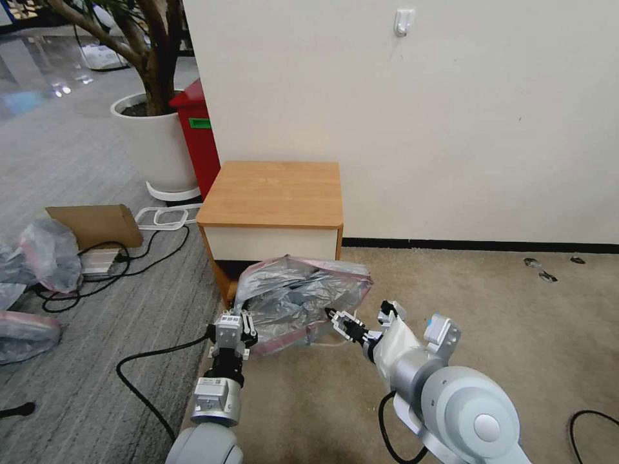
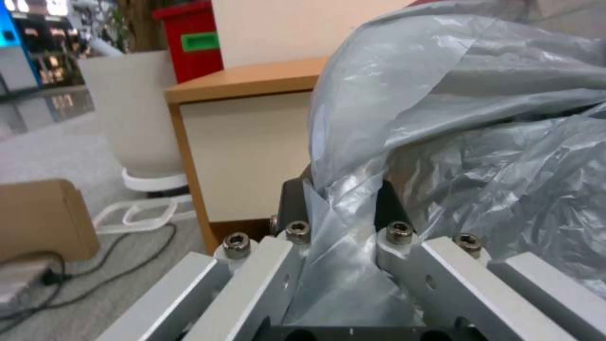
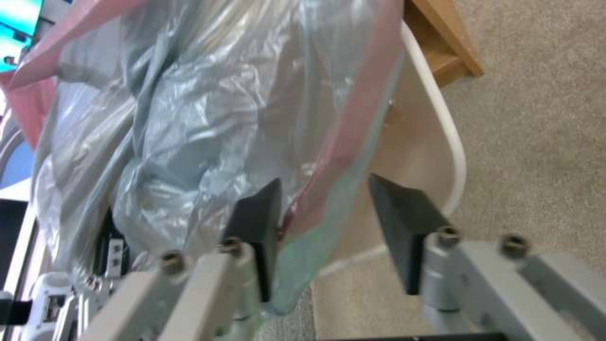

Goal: Pick up the garbage bag from the table and place it over the trash can.

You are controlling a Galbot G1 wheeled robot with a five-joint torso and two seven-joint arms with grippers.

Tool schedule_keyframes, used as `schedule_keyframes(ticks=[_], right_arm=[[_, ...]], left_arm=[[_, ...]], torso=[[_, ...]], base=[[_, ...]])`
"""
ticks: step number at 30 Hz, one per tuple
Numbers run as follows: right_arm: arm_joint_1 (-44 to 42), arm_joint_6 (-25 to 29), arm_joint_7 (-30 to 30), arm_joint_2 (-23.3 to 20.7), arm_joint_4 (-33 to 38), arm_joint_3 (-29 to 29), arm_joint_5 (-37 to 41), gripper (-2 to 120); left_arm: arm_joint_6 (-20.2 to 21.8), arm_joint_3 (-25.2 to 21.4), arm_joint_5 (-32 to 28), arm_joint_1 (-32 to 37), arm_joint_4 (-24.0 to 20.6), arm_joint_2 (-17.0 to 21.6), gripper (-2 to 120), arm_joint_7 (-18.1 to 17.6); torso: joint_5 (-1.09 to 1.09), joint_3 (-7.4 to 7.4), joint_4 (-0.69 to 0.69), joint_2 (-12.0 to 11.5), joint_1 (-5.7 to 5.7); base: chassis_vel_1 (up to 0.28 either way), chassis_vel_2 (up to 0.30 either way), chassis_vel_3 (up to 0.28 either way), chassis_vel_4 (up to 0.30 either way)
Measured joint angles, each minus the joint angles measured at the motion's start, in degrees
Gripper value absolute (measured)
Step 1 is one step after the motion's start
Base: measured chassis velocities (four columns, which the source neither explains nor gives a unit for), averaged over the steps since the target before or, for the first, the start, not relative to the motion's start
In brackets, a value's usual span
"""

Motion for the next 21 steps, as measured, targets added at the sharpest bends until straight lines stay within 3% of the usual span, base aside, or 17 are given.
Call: schedule_keyframes(ticks=[4, 6, 9, 14, 21], right_arm=[[-0.6, -0.1, -0.3, -0.9, 0.4, 0.0, -0.4, 19], [-0.7, -0.1, -0.4, -0.9, 0.4, 0.2, -0.5, 15], [-1.3, -0.1, -0.7, -1.1, 0.8, 0.8, -0.9, 1], [-2.4, -0.2, -1.3, -1.9, 2.7, 1.8, -3.0, 0], [-2.7, -0.3, -1.4, -2.4, 1.9, 2.7, -4.9, 0]], left_arm=[[2.8, 0.8, -8.2, -0.2, -1.2, -0.5, 5, -1.8], [3.1, 0.8, -9.3, -0.3, -1.3, -0.6, 5, -2.1], [5.1, 0.9, -14.5, -0.6, -2.1, -0.5, 5, -3.2], [9.0, 0.8, -22.6, -1.7, -3.2, -0.2, 5, -6.0], [11.5, 0.5, -29.4, -2.7, -4.0, 0.2, 5, -7.8]], torso=[[0.0, 0.0, 0.0, 0.0, 0.0], [0.0, 0.0, 0.0, 0.0, 0.0], [0.0, 0.0, 0.0, 0.0, 0.0], [0.0, 0.0, 0.0, 0.0, 0.0], [0.01, 0.0, 0.0, 0.0, 0.0]], base=[[0.0, 0.0, 0.0, 0.0], [0.0, 0.0, 0.0, 0.0], [0.0, 0.0, 0.0, 0.0], [0.0, 0.0, 0.0, 0.0], [0.0, 0.0, 0.0, 0.0]])
